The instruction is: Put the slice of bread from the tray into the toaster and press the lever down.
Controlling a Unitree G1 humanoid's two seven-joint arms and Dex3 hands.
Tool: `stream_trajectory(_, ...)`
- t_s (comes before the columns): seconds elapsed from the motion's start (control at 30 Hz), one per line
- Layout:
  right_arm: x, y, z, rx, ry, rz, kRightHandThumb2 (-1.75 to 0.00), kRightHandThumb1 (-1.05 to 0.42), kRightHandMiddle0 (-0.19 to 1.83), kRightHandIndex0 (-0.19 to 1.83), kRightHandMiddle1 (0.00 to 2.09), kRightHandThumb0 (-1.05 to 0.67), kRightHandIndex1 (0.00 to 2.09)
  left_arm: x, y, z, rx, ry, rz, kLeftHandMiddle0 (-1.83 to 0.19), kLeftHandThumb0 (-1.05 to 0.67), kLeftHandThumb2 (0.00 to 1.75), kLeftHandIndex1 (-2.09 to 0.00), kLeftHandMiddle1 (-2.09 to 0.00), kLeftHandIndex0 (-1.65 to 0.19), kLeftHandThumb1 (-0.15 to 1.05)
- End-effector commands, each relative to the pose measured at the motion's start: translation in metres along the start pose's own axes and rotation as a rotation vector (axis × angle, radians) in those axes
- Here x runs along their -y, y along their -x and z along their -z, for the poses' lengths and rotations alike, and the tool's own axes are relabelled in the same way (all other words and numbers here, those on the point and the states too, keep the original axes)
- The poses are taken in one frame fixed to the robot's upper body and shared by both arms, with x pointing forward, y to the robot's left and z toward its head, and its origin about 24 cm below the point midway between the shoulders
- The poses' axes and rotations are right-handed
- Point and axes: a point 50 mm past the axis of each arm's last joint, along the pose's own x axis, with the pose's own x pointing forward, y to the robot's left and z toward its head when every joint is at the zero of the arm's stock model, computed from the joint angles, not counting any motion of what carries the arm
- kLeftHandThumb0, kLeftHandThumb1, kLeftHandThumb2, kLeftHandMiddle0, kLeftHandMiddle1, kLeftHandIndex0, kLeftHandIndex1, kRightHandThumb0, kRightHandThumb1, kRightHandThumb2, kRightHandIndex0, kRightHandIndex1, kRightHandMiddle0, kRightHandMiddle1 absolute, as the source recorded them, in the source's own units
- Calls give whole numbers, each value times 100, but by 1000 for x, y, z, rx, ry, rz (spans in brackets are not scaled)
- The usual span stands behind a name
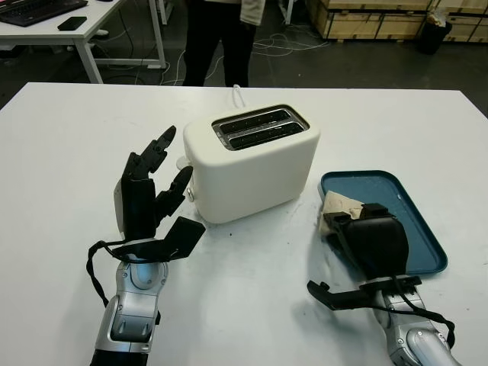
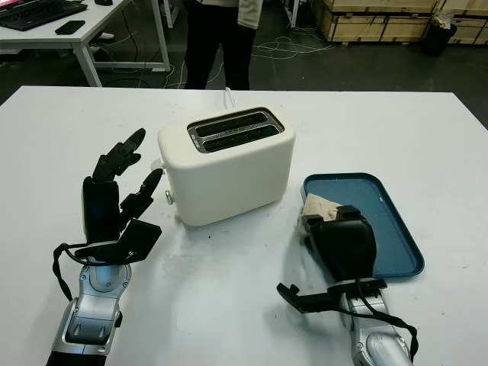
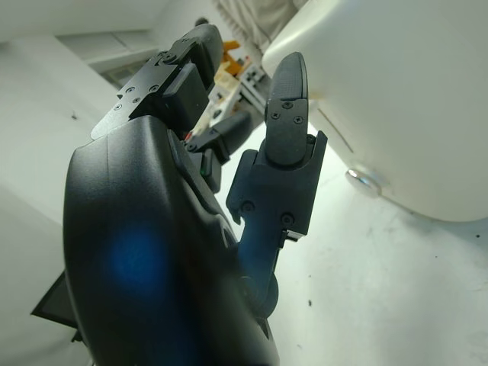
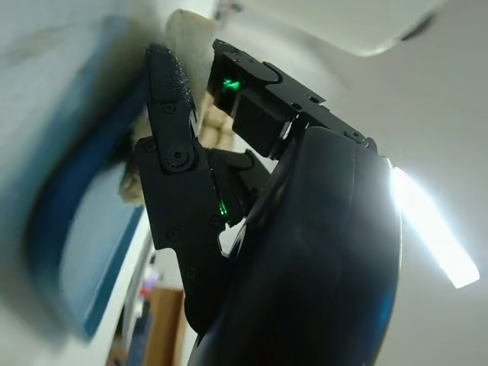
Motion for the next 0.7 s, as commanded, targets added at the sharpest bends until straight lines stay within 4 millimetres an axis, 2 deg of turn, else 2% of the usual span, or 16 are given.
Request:
stream_trajectory(0.0, 10, -10, 7, 37, -32, 159, -14, -92, 132, 89, 15, -38, 132, 0, 2, 0, 0, 7, 7, -27, -44, 20, -5, -100, -58, 92)
stream_trajectory(0.1, 19, -17, 16, 87, -23, 327, -11, -92, 135, 95, 18, -39, 131, 0, 2, 1, -2, 5, 8, -27, -45, 20, -5, -100, -58, 92)
stream_trajectory(0.17, 24, -22, 22, 105, -11, 415, -10, -92, 137, 94, 23, -42, 141, 1, 2, 0, 0, 1, 5, -28, -45, 19, -6, -100, -59, 92)
stream_trajectory(0.23, 30, -26, 27, 113, -2, 477, -3, -91, 125, 90, 55, -45, 154, 1, 1, 0, 5, -1, 5, -28, -45, 19, -6, -100, -59, 92)
stream_trajectory(0.27, 32, -27, 29, 117, 0, 498, -1, -90, 113, 89, 80, -46, 158, 1, 1, 1, 5, 0, 4, -28, -45, 20, -6, -100, -59, 92)
stream_trajectory(0.33, 37, -29, 33, 134, 4, 532, 0, -89, 104, 89, 100, -47, 160, 0, 2, 1, 3, 0, 4, -28, -46, 20, -6, -100, -59, 92)
stream_trajectory(0.57, 58, -35, 46, 175, -5, 604, -2, -91, 101, 96, 113, -47, 155, 1, 1, 0, -2, -8, -7, -30, -47, 19, -6, -100, -60, 92)
stream_trajectory(0.67, 69, -39, 55, 168, -74, 579, -1, -91, 96, 94, 123, -42, 160, 0, 1, 0, 2, 6, -8, -30, -45, 18, -6, -99, -60, 92)
